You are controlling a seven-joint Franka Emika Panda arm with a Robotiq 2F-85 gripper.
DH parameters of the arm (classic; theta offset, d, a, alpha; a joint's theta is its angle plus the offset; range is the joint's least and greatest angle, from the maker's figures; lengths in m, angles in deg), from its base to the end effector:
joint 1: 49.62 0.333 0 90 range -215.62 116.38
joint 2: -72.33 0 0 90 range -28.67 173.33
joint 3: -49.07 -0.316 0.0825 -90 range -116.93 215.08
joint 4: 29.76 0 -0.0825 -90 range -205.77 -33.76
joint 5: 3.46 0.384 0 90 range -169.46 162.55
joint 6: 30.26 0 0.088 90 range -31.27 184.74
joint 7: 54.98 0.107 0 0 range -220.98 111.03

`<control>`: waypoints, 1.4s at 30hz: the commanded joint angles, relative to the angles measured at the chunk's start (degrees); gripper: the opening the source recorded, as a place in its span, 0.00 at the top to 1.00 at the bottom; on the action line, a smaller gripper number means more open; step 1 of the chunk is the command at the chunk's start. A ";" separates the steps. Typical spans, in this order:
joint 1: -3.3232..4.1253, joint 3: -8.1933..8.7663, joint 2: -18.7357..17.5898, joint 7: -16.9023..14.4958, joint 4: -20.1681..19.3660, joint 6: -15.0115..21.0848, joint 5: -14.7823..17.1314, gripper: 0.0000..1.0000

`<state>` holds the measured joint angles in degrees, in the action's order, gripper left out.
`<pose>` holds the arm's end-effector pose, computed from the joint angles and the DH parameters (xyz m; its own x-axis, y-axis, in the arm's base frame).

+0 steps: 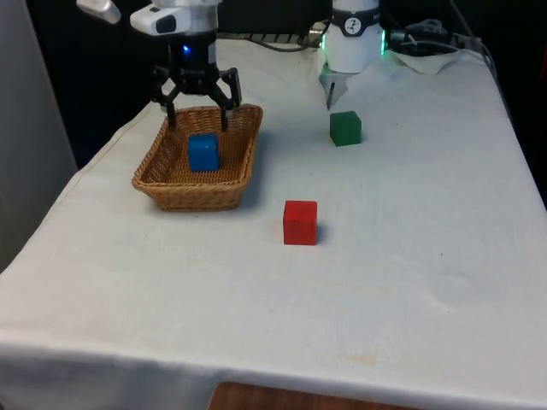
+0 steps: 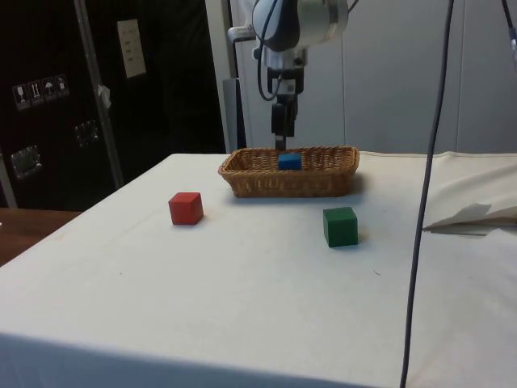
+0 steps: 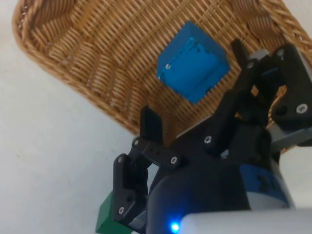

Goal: Pick up the blue cube and place it into the basket.

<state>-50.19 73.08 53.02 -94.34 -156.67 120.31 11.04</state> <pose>0.5091 -0.2393 0.2471 0.9924 0.0753 0.0977 0.0693 -0.9956 0.0630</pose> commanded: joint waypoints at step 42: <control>2.18 -2.75 11.34 5.67 -0.63 -6.53 -4.93 0.00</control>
<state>-48.42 69.76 64.42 -89.58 -157.19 113.83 7.26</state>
